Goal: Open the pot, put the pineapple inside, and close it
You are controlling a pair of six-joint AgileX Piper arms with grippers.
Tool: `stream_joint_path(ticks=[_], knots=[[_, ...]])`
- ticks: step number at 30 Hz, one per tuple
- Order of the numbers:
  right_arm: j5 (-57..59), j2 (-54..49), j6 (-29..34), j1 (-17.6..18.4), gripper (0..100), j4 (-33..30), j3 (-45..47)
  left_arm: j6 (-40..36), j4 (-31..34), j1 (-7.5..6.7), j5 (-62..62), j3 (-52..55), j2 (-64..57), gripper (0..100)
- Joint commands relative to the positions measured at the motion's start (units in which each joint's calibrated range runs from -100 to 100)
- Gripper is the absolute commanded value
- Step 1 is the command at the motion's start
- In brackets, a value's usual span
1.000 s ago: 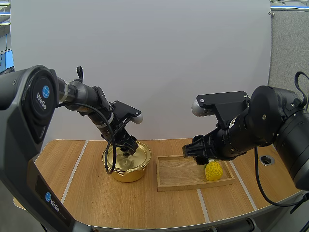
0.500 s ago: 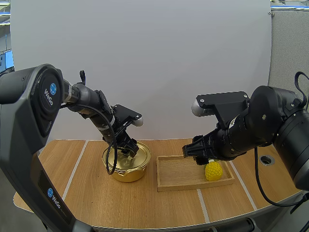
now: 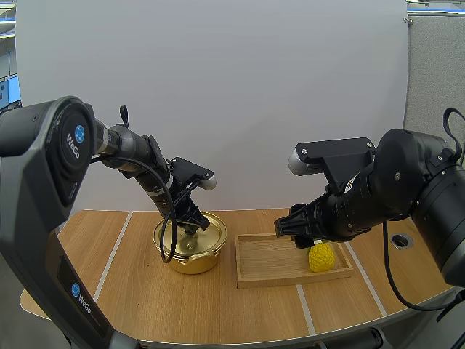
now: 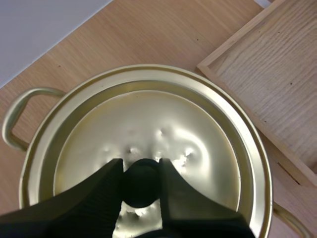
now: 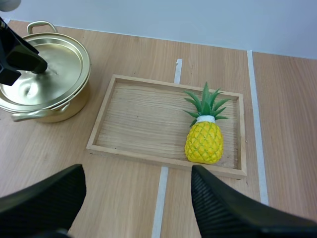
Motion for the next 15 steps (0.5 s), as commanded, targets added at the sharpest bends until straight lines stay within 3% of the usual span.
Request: stream_joint_path(ticks=[1,6,15], knots=[[-1.2,-0.2,-0.3,-0.2,100,0.3,-0.4,-1.2,-0.9,-0.17,6.8,-3.8,-4.1,0],[-1.2,-0.2,-0.3,-0.2,100,0.3,-0.4,-2.9,-0.9,-0.17,12.9,-11.7,-11.2,0],[-1.2,-0.2,-0.3,-0.2,100,0.3,-0.4,-8.1,2.1,-0.03,13.2,-30.1,-23.1,0]])
